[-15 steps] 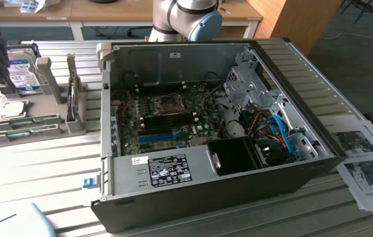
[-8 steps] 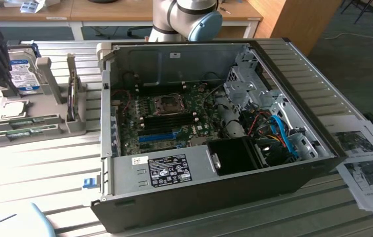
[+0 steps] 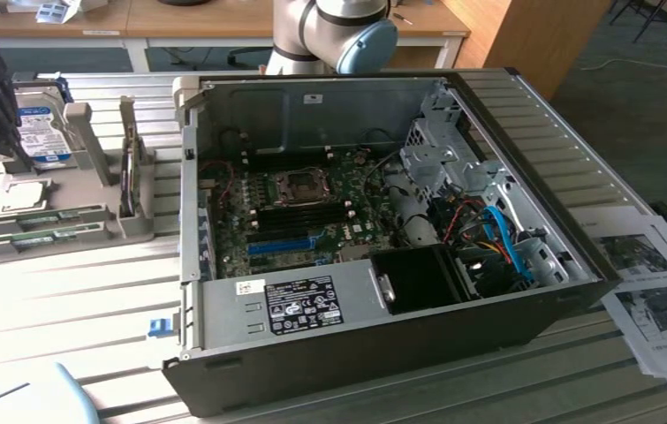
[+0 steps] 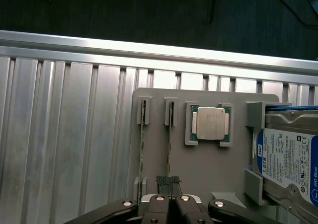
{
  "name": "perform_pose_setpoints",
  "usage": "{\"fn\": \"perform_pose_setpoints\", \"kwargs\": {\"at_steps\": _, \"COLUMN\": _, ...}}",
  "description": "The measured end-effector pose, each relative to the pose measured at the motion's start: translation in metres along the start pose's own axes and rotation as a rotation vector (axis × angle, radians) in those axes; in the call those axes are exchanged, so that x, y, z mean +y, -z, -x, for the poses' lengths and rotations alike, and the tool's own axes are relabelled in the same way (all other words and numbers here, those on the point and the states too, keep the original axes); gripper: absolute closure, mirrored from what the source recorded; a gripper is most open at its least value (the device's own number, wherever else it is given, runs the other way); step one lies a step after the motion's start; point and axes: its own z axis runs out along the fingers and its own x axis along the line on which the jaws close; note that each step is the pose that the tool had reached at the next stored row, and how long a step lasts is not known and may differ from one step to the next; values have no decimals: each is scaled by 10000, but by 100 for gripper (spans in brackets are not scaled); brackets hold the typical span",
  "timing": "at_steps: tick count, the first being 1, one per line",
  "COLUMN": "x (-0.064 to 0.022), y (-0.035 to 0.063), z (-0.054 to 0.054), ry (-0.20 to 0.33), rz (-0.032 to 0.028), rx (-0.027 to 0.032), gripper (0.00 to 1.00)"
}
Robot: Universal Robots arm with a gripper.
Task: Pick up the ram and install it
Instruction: 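Pick up the ram and move it above insertion slot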
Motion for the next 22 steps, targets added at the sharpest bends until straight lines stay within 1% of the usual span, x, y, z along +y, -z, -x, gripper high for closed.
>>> {"fn": "perform_pose_setpoints", "kwargs": {"at_steps": 5, "x": 0, "y": 0, "z": 0, "ry": 0, "rz": 0, "rx": 0, "gripper": 90}}
{"fn": "perform_pose_setpoints", "kwargs": {"at_steps": 7, "x": 0, "y": 0, "z": 0, "ry": 0, "rz": 1, "rx": 0, "gripper": 77}}
{"fn": "perform_pose_setpoints", "kwargs": {"at_steps": 22, "x": 0, "y": 0, "z": 0, "ry": 0, "rz": 0, "rx": 0, "gripper": 77}}
